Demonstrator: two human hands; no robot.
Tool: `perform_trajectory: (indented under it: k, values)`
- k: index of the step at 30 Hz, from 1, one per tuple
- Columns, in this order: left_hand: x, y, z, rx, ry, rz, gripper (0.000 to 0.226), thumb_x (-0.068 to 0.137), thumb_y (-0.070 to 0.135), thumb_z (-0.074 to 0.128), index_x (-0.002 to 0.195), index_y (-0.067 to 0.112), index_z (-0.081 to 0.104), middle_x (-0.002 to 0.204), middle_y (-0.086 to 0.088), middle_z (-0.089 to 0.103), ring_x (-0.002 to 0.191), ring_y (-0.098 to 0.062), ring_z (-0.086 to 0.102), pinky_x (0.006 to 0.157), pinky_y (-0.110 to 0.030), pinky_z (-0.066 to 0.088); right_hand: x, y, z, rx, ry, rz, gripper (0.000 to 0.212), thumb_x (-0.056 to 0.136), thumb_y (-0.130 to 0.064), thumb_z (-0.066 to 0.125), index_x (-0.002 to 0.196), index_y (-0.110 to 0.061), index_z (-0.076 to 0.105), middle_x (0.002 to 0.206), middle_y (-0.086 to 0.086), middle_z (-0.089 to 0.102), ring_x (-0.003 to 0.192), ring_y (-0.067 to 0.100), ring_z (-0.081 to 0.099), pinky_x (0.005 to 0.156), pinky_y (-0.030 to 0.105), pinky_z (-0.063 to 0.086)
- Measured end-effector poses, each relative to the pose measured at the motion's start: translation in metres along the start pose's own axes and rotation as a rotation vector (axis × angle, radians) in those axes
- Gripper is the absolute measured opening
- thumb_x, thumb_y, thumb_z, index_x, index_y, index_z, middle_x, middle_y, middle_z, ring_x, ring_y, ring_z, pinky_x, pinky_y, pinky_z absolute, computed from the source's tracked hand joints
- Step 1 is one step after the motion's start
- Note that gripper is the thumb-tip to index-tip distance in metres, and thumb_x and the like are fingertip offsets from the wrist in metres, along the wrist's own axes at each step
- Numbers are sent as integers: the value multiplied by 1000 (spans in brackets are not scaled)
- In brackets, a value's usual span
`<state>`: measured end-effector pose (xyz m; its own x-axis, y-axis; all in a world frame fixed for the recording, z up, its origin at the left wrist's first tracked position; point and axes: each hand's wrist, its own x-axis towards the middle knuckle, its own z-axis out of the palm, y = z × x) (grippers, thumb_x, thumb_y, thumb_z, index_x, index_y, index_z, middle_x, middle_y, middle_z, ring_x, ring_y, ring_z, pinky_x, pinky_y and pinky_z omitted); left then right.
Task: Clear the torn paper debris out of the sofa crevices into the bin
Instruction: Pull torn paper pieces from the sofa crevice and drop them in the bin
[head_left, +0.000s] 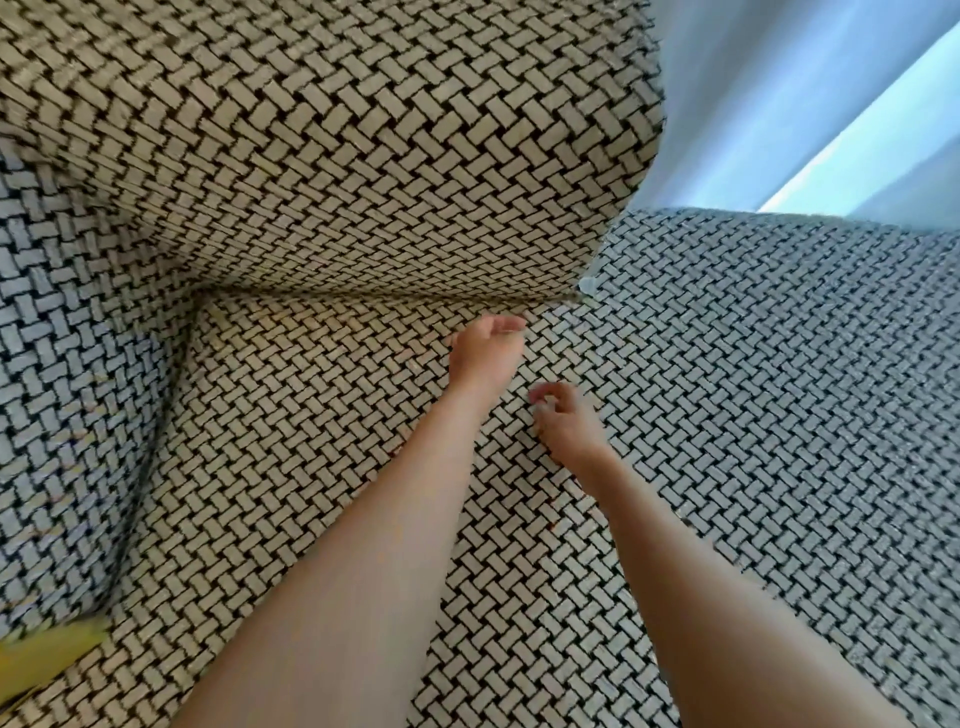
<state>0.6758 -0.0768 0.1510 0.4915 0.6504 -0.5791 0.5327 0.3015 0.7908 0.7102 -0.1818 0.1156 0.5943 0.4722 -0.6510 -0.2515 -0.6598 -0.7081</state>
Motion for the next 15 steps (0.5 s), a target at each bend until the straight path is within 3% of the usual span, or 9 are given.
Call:
perform_trajectory:
  k: [2, 6, 10, 15]
  values:
    - [7, 4, 10, 14, -13, -21, 21, 90, 9, 46, 91, 26, 57, 121, 0, 58, 106, -17, 57, 88, -31, 49, 7, -10, -8, 51, 26, -33, 26, 92, -1, 41, 114, -11, 50, 77, -1, 49, 53, 7, 36, 47, 19, 32]
    - [19, 12, 33, 16, -43, -5, 19, 91, 10, 45, 102, 21, 57, 110, 1, 59, 66, -4, 47, 54, -15, 40, 29, -19, -44, 43, 97, -62, 27, 93, -3, 43, 117, -13, 49, 77, -2, 49, 50, 6, 36, 43, 15, 33]
    - [29, 17, 58, -62, -37, -78, 19, 89, 5, 43, 100, 17, 54, 99, 0, 58, 65, -5, 45, 58, -17, 40, 47, -11, -66, 26, 161, -69, 24, 93, -7, 47, 116, -12, 52, 78, -3, 51, 63, 13, 44, 59, 27, 43]
    - [43, 19, 82, -291, 22, -195, 19, 89, 1, 44, 81, 18, 46, 84, -2, 55, 75, -12, 49, 75, -26, 44, 72, -23, -77, 69, 123, -141, 31, 88, -6, 55, 117, -14, 49, 76, -1, 50, 56, 8, 41, 47, 19, 35]
